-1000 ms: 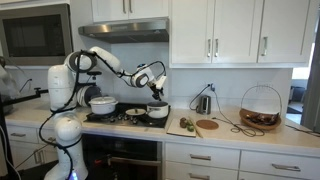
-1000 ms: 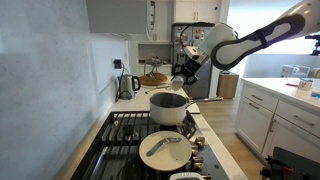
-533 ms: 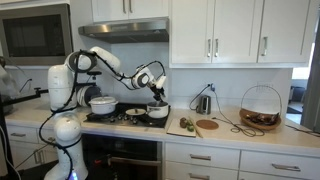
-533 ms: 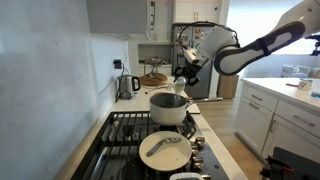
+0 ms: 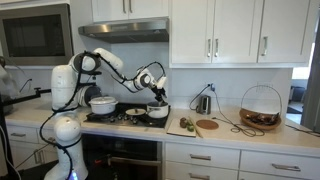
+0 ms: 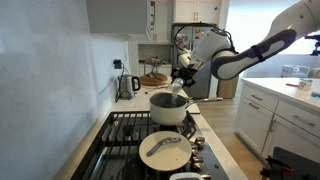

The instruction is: Pour the contents in the small clear cup into the pot

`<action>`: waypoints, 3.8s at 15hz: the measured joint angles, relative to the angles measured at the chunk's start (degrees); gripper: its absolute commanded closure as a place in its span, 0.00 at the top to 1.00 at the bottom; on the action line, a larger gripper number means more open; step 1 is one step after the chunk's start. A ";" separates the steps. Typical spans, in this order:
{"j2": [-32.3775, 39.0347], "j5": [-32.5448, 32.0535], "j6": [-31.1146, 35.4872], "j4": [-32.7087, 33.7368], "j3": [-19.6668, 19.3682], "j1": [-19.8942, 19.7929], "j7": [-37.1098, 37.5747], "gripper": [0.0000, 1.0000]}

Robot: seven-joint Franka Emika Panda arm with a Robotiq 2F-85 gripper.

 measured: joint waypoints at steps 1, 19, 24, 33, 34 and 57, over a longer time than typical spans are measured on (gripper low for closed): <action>1.11 -1.19 -0.18 1.17 0.22 0.08 0.73 0.39; 9.88 -19.41 -4.13 14.97 1.30 1.62 3.29 0.39; 8.92 -7.54 -5.66 13.95 3.38 0.10 1.93 0.39; 5.50 35.10 -5.43 11.73 8.43 -6.42 -11.82 0.39; 4.95 39.69 -5.43 11.58 8.72 -7.25 -13.67 0.39; -5.99 118.09 -32.06 -1.29 -1.79 -15.66 -47.68 0.64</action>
